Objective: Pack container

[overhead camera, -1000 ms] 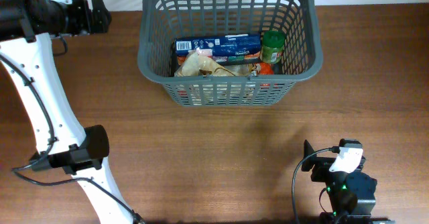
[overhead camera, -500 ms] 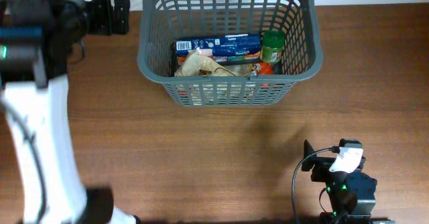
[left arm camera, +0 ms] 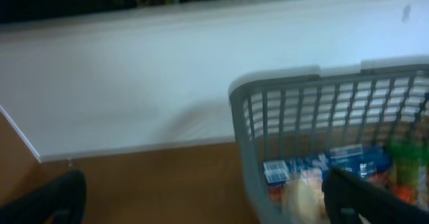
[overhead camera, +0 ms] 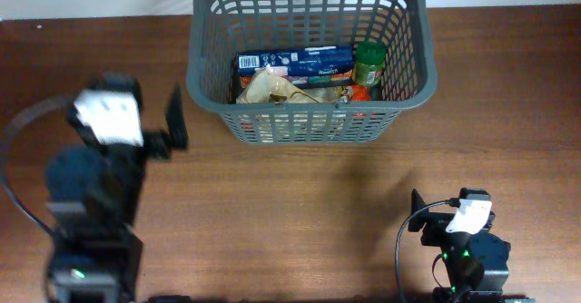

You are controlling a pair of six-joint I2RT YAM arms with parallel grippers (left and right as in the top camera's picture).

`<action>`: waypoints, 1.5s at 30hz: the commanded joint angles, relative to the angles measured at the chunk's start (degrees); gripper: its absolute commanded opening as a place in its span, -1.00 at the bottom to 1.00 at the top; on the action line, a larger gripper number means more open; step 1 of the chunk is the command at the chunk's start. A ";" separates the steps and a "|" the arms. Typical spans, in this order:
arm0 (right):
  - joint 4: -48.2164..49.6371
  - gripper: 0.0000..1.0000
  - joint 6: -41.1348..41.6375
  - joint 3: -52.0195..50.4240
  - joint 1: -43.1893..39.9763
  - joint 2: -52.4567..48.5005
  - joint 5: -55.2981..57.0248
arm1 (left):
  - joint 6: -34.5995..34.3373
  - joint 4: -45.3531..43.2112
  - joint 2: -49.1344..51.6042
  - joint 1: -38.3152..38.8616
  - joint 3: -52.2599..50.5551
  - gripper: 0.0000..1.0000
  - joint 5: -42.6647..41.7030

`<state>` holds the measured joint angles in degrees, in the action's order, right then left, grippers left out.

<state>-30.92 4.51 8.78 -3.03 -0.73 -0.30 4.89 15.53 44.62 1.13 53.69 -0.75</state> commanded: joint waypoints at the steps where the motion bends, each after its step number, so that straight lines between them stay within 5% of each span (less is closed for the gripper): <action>1: 0.11 0.97 0.39 -0.42 -0.39 0.55 -0.55 | -0.15 -6.36 -9.68 -0.04 -14.75 0.99 0.55; 5: 0.11 0.97 0.39 -0.42 -0.39 0.55 -0.55 | -0.15 -13.86 -20.74 -0.04 -29.29 0.98 0.55; 14: 0.11 0.98 0.39 -0.42 -0.39 0.55 -0.55 | -0.13 -16.61 -36.26 1.11 -45.22 0.98 0.61; 27: 0.11 0.97 0.39 -0.42 -0.39 0.55 -0.55 | -0.11 -8.07 -44.35 1.07 -51.84 0.98 1.90; 45: 0.11 0.98 0.39 -0.42 -0.39 0.55 -0.55 | -0.13 -8.15 -44.33 1.07 -51.84 0.98 2.05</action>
<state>-30.96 4.51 8.78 -3.03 -0.69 -0.49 4.89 7.51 0.93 1.98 2.33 0.71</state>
